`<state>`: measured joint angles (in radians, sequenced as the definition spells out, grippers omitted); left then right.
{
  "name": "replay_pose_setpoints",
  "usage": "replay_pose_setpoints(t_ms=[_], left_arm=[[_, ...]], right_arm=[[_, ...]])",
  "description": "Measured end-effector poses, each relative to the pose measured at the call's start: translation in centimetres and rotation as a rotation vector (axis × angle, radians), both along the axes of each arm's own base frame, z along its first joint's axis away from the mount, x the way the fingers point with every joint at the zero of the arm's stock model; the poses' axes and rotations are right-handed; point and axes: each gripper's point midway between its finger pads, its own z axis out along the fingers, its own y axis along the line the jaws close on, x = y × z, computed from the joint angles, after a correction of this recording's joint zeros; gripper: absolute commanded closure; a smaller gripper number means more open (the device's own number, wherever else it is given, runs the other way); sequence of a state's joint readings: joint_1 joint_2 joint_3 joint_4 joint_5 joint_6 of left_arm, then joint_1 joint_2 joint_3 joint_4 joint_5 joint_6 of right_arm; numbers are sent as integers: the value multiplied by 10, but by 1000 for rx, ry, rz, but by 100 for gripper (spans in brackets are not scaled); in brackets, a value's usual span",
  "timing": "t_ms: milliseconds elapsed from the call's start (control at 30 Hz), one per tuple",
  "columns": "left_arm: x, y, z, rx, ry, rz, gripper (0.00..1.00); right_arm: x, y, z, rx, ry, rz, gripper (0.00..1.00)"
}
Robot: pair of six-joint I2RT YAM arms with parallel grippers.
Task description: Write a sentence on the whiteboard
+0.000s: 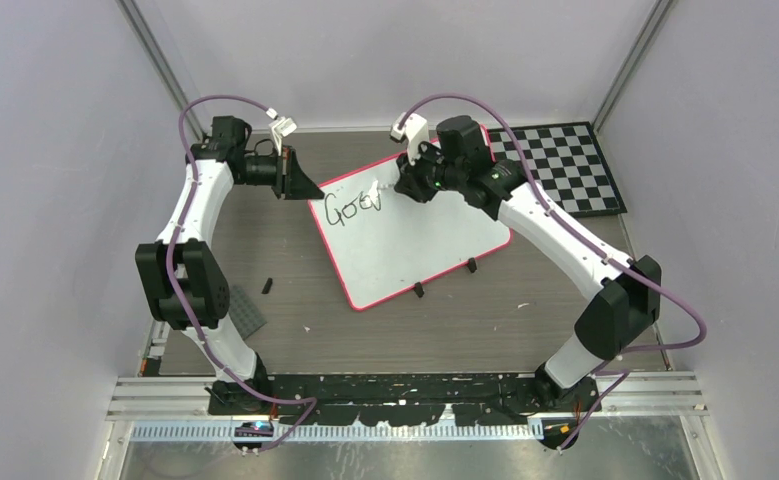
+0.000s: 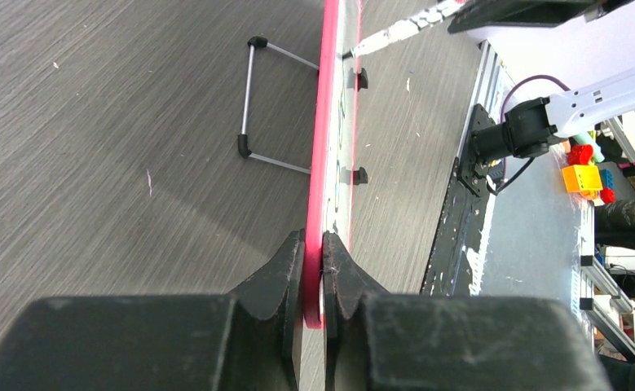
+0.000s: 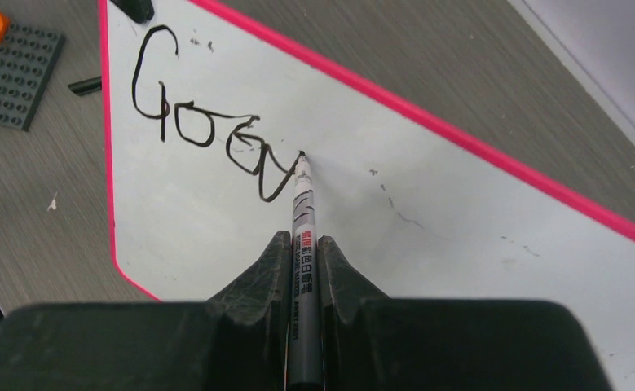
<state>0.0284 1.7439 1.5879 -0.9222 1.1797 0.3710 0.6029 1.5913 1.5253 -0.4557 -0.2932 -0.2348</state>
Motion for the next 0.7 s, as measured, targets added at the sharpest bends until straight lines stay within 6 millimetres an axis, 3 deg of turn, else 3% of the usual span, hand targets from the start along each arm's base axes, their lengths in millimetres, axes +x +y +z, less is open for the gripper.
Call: replay_pose_setpoints(t_ms=[200, 400, 700], left_arm=[[0, 0, 0, 1, 1, 0, 100], [0, 0, 0, 2, 2, 0, 100], [1, 1, -1, 5, 6, 0, 100]], right_arm=[[15, 5, 17, 27, -33, -13, 100], [18, 5, 21, 37, -39, -14, 100], [2, -3, -3, 10, 17, 1, 100]])
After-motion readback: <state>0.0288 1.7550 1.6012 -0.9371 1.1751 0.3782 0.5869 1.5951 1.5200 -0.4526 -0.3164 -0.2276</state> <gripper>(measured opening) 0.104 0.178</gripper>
